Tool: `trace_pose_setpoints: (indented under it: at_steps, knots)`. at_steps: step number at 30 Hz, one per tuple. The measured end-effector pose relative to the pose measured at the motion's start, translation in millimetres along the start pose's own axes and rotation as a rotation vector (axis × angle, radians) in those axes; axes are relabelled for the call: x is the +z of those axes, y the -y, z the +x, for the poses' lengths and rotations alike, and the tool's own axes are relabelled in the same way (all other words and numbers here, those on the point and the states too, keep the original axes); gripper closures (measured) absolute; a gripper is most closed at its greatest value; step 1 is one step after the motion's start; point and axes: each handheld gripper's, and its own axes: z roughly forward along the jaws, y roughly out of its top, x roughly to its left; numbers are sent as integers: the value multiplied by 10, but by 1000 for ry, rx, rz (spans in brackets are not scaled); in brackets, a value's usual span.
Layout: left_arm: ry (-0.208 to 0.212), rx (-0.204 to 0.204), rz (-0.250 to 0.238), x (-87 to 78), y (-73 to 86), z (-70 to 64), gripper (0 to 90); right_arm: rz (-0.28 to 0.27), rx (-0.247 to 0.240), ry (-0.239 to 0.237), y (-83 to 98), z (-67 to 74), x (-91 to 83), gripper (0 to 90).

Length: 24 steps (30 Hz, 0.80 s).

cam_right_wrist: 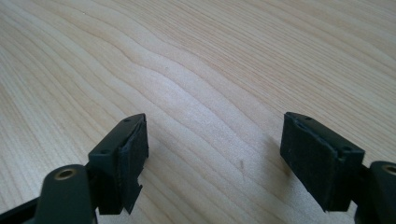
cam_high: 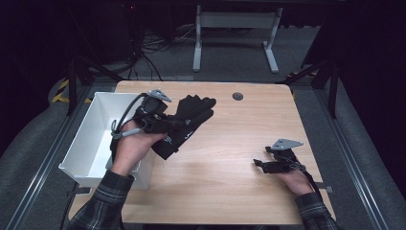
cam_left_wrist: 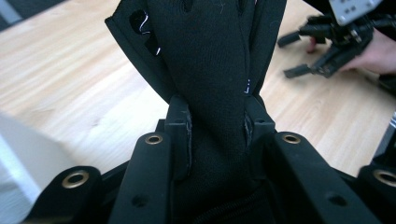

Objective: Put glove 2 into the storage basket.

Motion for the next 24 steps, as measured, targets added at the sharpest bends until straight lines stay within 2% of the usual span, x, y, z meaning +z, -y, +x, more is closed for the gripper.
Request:
trace_pose_setpoints:
  at_steps: [5,13,19,20,23,24]
  knots:
    - [-57,-66,-28,-261,90,255,705,0,0,0,0,0,0,242]
    - [-154,-167,-36,-522,331,611,705,0,1,2,-2,1,2,242]
    - [-208,-242,-31,-596,566,801,705,1,1,4,-2,2,1,242]
    - [-222,-264,-22,-597,645,846,705,0,1,3,-2,2,3,242]
    - [-232,-284,-16,-580,733,887,705,0,1,5,-3,3,2,242]
    - [-237,-304,-5,-539,808,919,705,0,2,6,-3,3,4,242]
